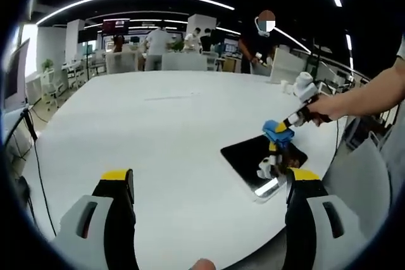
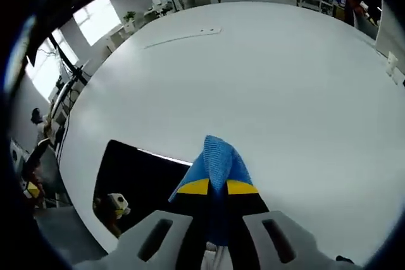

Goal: Wipe the mirror surface with the cleaning cloth until all visible marks leave the cleaned area.

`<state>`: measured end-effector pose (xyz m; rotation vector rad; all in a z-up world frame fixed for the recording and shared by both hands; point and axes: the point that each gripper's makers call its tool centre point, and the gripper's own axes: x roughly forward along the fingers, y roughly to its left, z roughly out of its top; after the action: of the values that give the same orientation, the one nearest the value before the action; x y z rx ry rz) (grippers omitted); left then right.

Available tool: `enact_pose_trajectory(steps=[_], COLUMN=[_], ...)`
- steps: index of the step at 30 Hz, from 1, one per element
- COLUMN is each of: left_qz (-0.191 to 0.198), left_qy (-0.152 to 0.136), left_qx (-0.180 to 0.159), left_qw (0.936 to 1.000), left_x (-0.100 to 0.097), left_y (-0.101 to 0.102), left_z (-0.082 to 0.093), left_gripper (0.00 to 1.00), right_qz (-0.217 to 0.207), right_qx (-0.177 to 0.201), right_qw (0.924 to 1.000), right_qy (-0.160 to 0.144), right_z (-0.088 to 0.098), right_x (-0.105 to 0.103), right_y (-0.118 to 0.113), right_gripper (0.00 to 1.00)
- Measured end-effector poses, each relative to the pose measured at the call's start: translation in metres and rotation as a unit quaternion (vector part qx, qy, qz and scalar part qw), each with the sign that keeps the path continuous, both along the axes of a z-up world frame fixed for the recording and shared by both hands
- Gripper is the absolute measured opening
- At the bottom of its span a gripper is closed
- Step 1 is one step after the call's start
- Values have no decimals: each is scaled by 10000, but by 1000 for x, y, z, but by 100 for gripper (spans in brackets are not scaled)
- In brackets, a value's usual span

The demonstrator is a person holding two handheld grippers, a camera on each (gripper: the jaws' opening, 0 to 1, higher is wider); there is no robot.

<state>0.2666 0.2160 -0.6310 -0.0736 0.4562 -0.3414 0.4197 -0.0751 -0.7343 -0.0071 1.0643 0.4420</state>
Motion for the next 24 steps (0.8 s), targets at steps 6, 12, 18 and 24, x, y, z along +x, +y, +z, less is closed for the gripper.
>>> enact_pose_trajectory(steps=[6,12,18,24], left_qz=[-18,6,24,-25], left_qy=[-30,-3,-30,44], left_qx=[-53,-100,-189,-187], left_qw=[10000,9999,9998,9998], left_x=[0,-2,-3,-7], left_y=[-2,-4,-10,-23], left_z=[2,-1,-3,-12], left_gripper=[99,99,99,99], right_qz=[195,387,467,861], right_qx=[-98,-72,96,98], right_qw=[9998,9992,9987,9962], right_qy=[29,87,155,112], right_z=[0,-4,-1,1], right_x=[-7,-6,-14,-25], right_y=[23,48,82,122], right_gripper=[1,1,1,1])
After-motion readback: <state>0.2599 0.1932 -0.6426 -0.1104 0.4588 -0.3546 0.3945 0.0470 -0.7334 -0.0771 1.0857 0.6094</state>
